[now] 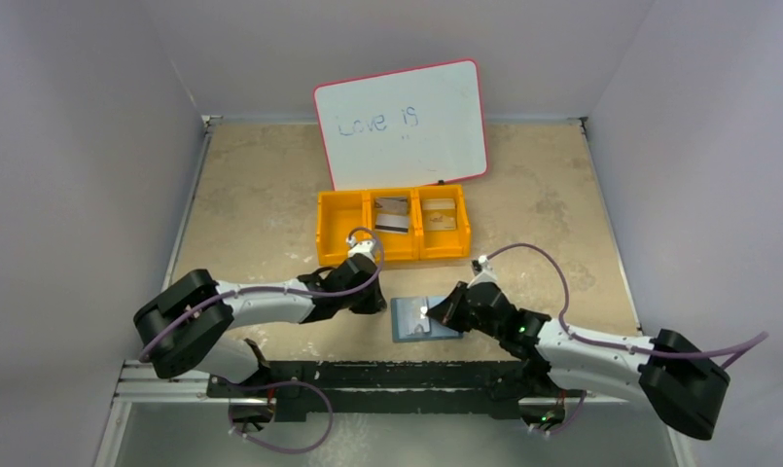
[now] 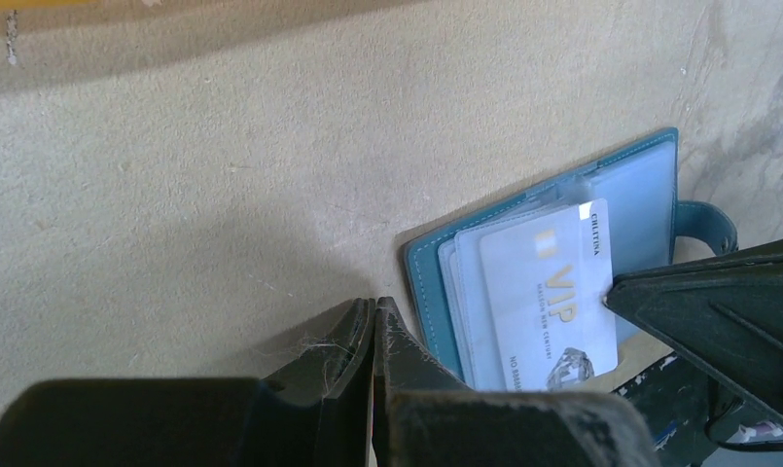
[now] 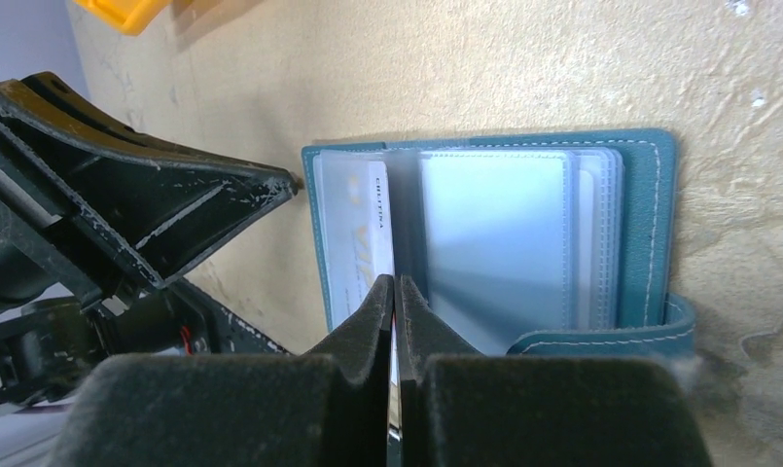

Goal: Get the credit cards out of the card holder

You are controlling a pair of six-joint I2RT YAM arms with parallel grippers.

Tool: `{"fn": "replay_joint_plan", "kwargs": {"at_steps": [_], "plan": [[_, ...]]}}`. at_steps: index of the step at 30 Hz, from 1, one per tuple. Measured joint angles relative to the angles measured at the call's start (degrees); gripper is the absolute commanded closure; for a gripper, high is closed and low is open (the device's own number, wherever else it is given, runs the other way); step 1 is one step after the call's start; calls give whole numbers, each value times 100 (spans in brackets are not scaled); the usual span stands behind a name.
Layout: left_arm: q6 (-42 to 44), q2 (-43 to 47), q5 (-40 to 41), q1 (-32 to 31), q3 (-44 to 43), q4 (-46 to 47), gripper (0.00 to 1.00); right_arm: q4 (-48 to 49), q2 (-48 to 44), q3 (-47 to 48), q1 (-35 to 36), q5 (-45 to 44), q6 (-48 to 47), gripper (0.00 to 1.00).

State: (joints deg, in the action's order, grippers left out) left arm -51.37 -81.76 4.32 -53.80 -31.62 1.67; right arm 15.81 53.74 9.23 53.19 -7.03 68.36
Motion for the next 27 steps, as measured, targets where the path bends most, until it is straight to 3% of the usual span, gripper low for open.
{"fn": "replay_joint_plan", "kwargs": {"at_steps": [13,16,19,22,27], "plan": [[24,219,282,0,0,-350,99,-1023,-341,317,0,-380,-208,100],[68,376,319,0,0,-378,80,-1248,-435,391,0,-437,-262,100],[142,610,275,0,0,-308,71,-1394,-507,400,0,-503,-295,100],[153,765,46,-2,-4,2,70,-1405,-511,400,0,-507,-319,100],[208,398,-678,-63,-164,525,78,-1108,-369,345,0,-426,-302,100]]}}
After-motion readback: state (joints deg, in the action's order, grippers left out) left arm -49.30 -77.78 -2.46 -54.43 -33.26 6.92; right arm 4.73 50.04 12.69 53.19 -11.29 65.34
